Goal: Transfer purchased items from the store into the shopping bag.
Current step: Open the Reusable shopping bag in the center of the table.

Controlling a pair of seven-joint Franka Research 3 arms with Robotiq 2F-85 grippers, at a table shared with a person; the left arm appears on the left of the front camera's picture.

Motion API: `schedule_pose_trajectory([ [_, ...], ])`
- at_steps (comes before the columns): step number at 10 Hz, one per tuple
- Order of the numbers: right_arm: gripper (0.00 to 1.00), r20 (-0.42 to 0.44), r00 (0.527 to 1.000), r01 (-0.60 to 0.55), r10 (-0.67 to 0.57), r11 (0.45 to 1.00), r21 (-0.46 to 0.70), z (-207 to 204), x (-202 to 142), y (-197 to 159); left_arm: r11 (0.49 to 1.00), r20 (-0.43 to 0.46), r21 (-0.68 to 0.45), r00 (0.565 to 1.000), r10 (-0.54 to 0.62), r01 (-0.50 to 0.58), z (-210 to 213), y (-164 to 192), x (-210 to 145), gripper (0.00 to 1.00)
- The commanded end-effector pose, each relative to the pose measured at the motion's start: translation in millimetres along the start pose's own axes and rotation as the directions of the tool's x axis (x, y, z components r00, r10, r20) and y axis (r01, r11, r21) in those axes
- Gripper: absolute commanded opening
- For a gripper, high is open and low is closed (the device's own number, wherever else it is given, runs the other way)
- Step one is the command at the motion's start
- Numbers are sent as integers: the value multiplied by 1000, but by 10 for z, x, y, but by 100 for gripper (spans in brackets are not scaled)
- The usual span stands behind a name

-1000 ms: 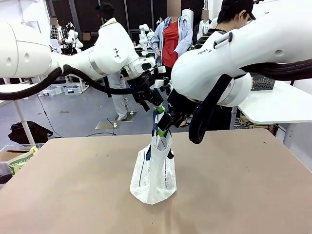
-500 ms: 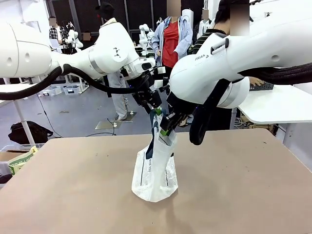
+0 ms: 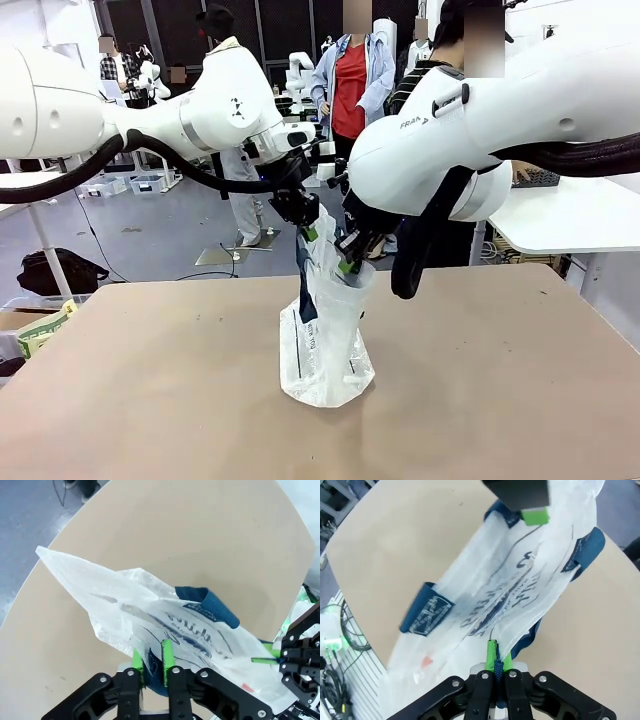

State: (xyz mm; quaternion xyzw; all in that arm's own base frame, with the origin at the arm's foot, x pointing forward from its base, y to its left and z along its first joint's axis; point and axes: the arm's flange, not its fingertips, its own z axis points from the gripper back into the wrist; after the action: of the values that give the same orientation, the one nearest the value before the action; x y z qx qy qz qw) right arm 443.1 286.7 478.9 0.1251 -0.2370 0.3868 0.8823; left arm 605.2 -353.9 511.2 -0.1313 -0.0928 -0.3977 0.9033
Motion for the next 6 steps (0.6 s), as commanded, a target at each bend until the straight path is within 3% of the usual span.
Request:
schedule_pose_trajectory([
  [1, 0, 0, 1000, 15, -15, 999, -51, 16, 23, 11, 999, -29, 30, 999, 21, -20, 130, 72, -127, 0],
  [3, 0, -6, 1000, 29, -29, 997, -75, 28, 42, -22, 998, -34, 54, 999, 42, -40, 306, 233, -402, 0],
  [6, 0, -5, 998, 54, -55, 991, -125, 93, 138, -35, 989, -59, 67, 989, 136, -132, 679, 584, -1251, 0],
])
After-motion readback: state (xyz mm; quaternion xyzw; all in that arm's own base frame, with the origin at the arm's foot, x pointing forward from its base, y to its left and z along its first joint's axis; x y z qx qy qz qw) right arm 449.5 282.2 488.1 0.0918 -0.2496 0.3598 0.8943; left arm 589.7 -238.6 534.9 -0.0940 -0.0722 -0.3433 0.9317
